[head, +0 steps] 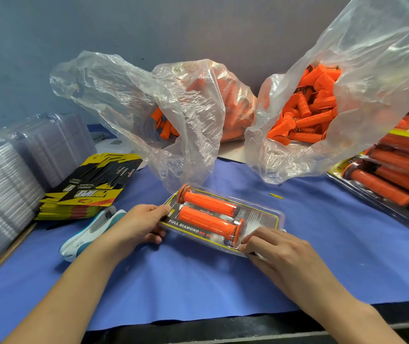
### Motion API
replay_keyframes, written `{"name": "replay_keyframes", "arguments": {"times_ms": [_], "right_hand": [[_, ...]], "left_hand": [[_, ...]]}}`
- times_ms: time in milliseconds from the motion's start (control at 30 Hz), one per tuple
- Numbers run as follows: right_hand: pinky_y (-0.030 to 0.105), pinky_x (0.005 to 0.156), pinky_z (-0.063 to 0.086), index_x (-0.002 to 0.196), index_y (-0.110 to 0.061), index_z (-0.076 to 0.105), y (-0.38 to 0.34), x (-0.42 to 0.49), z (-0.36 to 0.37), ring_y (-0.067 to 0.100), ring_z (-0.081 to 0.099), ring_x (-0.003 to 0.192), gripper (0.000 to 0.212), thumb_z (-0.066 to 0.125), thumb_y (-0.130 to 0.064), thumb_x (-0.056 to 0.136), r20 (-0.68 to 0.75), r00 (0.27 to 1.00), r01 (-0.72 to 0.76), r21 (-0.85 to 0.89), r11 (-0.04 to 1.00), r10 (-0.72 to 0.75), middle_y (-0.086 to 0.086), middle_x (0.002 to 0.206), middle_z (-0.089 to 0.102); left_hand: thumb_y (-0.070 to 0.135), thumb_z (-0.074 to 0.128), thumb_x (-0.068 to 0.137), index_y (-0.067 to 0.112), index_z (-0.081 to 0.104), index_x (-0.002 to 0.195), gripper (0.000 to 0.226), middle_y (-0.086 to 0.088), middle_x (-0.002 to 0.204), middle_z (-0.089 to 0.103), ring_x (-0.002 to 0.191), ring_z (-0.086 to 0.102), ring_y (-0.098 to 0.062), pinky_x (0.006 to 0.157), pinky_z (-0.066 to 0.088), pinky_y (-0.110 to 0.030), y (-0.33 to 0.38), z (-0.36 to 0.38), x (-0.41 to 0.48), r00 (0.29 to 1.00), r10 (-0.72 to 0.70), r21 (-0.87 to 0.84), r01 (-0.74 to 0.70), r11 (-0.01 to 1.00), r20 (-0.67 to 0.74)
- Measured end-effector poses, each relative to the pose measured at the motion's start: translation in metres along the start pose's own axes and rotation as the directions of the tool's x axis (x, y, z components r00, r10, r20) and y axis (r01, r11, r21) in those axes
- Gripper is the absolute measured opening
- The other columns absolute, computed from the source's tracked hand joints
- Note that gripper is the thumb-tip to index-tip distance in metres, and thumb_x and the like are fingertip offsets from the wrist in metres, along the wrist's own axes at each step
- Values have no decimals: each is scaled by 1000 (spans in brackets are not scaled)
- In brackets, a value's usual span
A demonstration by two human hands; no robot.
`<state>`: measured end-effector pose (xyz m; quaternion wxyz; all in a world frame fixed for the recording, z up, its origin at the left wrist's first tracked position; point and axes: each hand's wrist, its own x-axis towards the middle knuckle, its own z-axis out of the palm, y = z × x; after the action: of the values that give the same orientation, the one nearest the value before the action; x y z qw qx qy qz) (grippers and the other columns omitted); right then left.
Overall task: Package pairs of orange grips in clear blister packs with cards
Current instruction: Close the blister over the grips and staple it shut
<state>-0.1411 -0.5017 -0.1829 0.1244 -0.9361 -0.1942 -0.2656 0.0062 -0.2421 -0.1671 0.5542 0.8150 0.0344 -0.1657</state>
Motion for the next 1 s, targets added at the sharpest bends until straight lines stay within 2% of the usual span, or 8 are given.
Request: {"name": "replay_keyframes", "arguments": {"times_ms": [100, 233, 333, 433, 600, 733, 867, 1000], "right_hand": [[34, 54, 49, 82, -25, 59, -4, -1, 7, 18, 60, 73, 14, 68, -19, 91, -36, 999, 0, -43, 999, -2, -8, 86, 60], [36, 49, 46, 81, -24, 58, -8, 4, 11, 18, 60, 72, 15, 52, -24, 94, -68, 998, 10, -103, 995, -17, -7, 86, 59], [39, 50, 48, 82, -22, 59, -10, 4, 13, 19, 61, 72, 18, 46, -24, 94, -70, 997, 6, -113, 994, -14, -6, 86, 60], [38, 50, 49, 82, -21, 61, -11, 3, 13, 19, 62, 73, 18, 49, -27, 94, -89, 996, 16, -119, 993, -27, -5, 86, 60], [37, 55, 49, 85, -23, 60, -9, 1, 14, 17, 61, 76, 14, 53, -31, 95, -74, 996, 46, -79, 996, -52, -7, 93, 61], [22, 69, 33, 90, -26, 65, -4, 1, 15, 15, 58, 81, 14, 55, -33, 97, -88, 991, 94, -104, 990, -104, -9, 97, 60], [29, 71, 41, 92, -28, 69, -7, 0, 20, 20, 50, 75, 19, 53, -37, 100, -159, 980, 95, -141, 985, -117, -6, 85, 55], [32, 67, 48, 93, -31, 70, -5, -1, 17, 18, 50, 70, 19, 54, -39, 98, -163, 982, 78, -138, 987, -100, -7, 79, 51]], "left_hand": [[37, 50, 100, 9, 63, 86, 34, -6, 69, 64, 55, 59, -20, 48, 50, -28, 3, -6, -5, 985, 113, 185, -88, 979, -130], [47, 54, 94, 18, 59, 111, 33, -9, 105, 65, 104, 58, -35, 86, 46, -44, -8, -38, -24, 803, 424, 690, -23, 724, -418], [62, 53, 88, 15, 49, 127, 60, -16, 126, 53, 118, 48, -38, 93, 40, -46, -28, -55, -39, 819, 333, 809, 245, 535, -468], [66, 50, 88, 14, 46, 127, 65, -13, 125, 52, 118, 48, -35, 93, 39, -44, -40, -62, -40, 848, 288, 854, 306, 420, -445], [63, 54, 88, 13, 49, 114, 55, -9, 117, 58, 110, 54, -32, 85, 48, -42, -40, -71, -41, 888, 257, 853, 231, 469, -381], [65, 62, 80, 19, 56, 100, 51, -2, 79, 69, 73, 65, -25, 62, 49, -35, -25, -57, -65, 931, 180, 498, 2, 867, -317], [71, 63, 65, 5, 64, 90, 70, -21, 71, 70, 50, 64, -30, 49, 51, -30, -7, -26, -90, 983, -123, 88, 112, 990, 138], [81, 59, 67, 13, 74, 78, 71, -19, 70, 69, 50, 63, -25, 47, 48, -24, 0, -5, -109, 858, -216, 178, 148, 973, 466]]}}
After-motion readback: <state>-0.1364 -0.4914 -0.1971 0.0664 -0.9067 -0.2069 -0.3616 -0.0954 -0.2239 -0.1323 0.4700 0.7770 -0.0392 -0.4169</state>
